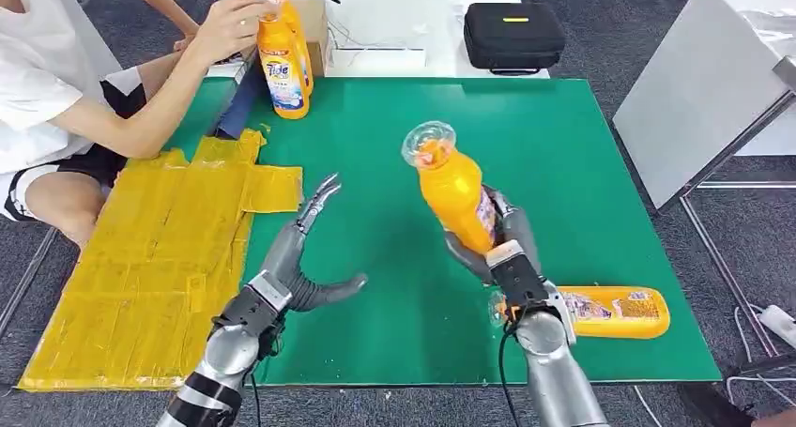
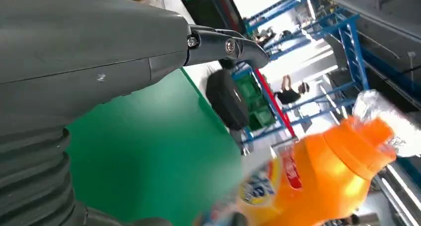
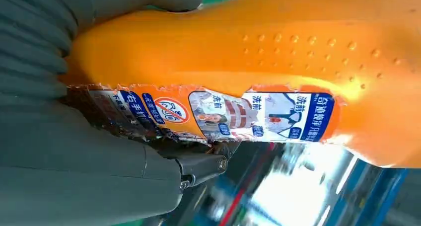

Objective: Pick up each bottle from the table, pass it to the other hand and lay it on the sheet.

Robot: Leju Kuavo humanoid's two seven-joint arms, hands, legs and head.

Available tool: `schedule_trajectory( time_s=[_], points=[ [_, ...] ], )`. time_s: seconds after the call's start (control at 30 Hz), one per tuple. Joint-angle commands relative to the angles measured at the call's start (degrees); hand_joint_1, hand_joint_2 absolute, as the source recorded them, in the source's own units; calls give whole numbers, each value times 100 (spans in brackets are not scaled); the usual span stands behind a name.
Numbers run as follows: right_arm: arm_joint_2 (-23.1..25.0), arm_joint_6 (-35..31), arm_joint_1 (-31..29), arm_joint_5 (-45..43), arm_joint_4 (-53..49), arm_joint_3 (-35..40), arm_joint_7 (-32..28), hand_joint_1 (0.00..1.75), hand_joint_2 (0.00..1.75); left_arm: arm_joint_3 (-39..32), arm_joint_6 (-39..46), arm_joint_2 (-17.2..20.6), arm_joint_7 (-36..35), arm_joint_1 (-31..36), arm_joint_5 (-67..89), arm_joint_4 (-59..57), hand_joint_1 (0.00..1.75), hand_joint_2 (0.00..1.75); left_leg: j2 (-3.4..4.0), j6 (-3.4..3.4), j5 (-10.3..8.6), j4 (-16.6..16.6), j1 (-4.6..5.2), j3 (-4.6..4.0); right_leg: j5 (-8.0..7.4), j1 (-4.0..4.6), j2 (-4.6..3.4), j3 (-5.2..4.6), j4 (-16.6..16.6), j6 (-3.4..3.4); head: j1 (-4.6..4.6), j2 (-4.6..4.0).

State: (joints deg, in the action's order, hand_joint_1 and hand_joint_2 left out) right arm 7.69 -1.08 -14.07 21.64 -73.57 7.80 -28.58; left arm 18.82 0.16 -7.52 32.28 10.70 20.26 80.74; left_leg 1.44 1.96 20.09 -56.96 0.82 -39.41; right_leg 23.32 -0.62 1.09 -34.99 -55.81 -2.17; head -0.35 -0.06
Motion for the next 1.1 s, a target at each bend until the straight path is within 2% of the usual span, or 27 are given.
schedule_trajectory(
  time_s=[0.03, 0.17, 0.3, 0.43, 0.47, 0.63, 0.8, 0.83, 1.07, 1.1],
  points=[
    [346, 90, -383, 8, 954, 714, -194, 175, 175, 173, -169, -10, -49, 380, -119, -507, 0, 175, 3, -21, 23, -9, -11, 48, 13, 5, -25, 46, 0, 11, 2, 0],
    [437, -49, -468, 141, 1108, 869, -192, 175, 175, 215, -252, -22, -72, 446, -195, -588, 0, 175, 1, -12, 7, 0, -5, 22, 3, 2, -13, 20, 4, 6, 2, 0],
    [444, -307, -517, 378, 1139, 992, -219, 175, 175, 242, -397, -36, -108, 514, -336, -695, 0, 175, -11, -16, 15, -3, -7, 37, 11, 1, -7, 39, 2, 8, 0, 0],
    [512, -555, -578, 587, 1224, 1182, -180, 173, 175, 274, -812, -171, -145, 629, -867, -848, 0, 175, -9, -17, 15, -6, -7, 33, 10, 2, -9, 35, -1, 7, 0, 2],
    [531, -657, -587, 653, 1292, 1231, -169, 173, 175, 306, -947, -179, -184, 666, -1067, -878, 0, 175, -11, -23, 25, -11, -9, 52, 19, 2, -14, 53, -5, 10, 0, 0],
    [558, -787, -588, 724, 1393, 1299, -188, 173, 175, 321, -1135, -175, -240, 716, -1316, -936, 0, 175, -8, -16, 13, -2, -5, 37, 9, 1, -10, 37, 3, 6, 0, 0],
    [592, -983, -650, 796, 1669, 1394, -206, 175, 175, 325, -1706, -167, -372, 896, -2058, -1235, 0, 175, -14, -20, 21, -8, -10, 48, 16, 4, -8, 51, 0, 9, 0, 0],
    [594, -1030, -659, 823, 1713, 1414, -213, 175, 175, 332, -1737, -162, -381, 922, -2115, -1273, 0, 175, -12, -13, 8, 0, -4, 29, 6, 0, -3, 31, 4, 4, 0, 0],
    [612, -1120, -659, 890, 1839, 1475, -221, 171, 175, 348, -1723, -187, -411, 997, -2201, -1374, 0, 175, -18, -19, 17, -5, -9, 44, 14, 3, -1, 47, 2, 8, 0, 0],
    [617, -1128, -657, 901, 1847, 1485, -221, 175, 175, 347, -1720, -189, -412, 1003, -2204, -1388, 0, 175, -13, -13, 8, 0, -5, 29, 6, 1, -2, 30, 5, 5, 0, 0]
  ],
)
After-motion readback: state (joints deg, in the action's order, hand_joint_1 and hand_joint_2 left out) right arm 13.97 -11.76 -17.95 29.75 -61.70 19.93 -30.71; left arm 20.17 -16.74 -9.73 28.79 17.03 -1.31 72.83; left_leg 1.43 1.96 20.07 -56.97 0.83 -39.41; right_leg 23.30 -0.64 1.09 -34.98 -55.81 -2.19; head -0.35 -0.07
